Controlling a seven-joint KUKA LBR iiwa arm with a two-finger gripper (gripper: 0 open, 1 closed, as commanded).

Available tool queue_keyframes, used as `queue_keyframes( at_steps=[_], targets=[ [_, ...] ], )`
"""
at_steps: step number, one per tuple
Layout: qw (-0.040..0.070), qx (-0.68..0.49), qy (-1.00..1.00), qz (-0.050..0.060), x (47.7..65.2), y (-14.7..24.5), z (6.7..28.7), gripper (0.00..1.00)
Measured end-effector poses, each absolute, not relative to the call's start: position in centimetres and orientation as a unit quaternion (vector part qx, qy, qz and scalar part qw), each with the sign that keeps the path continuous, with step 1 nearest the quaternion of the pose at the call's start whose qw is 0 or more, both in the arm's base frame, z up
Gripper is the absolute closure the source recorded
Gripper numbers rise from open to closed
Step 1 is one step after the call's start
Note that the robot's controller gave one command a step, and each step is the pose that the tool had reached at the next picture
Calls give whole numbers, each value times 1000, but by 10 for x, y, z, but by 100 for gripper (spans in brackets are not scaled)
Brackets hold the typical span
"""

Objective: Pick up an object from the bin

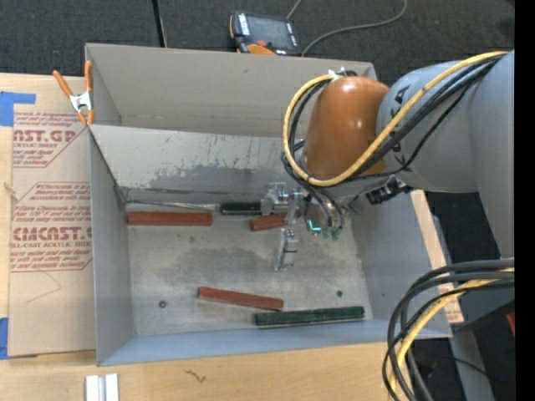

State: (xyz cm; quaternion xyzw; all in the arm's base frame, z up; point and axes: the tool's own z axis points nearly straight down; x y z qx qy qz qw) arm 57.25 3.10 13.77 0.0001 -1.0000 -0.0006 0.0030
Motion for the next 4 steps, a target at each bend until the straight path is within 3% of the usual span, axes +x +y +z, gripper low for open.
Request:
queue_keyframes(
  at_steps=[1,2,3,4],
  targets=[
    [3,-61,-998,0,515,55,67,0],
    [0,-176,-984,0,491,78,100,0],
    [0,-274,-962,-1,479,89,122,0],
    [2,-243,-970,1,479,113,67,0]
  ],
)
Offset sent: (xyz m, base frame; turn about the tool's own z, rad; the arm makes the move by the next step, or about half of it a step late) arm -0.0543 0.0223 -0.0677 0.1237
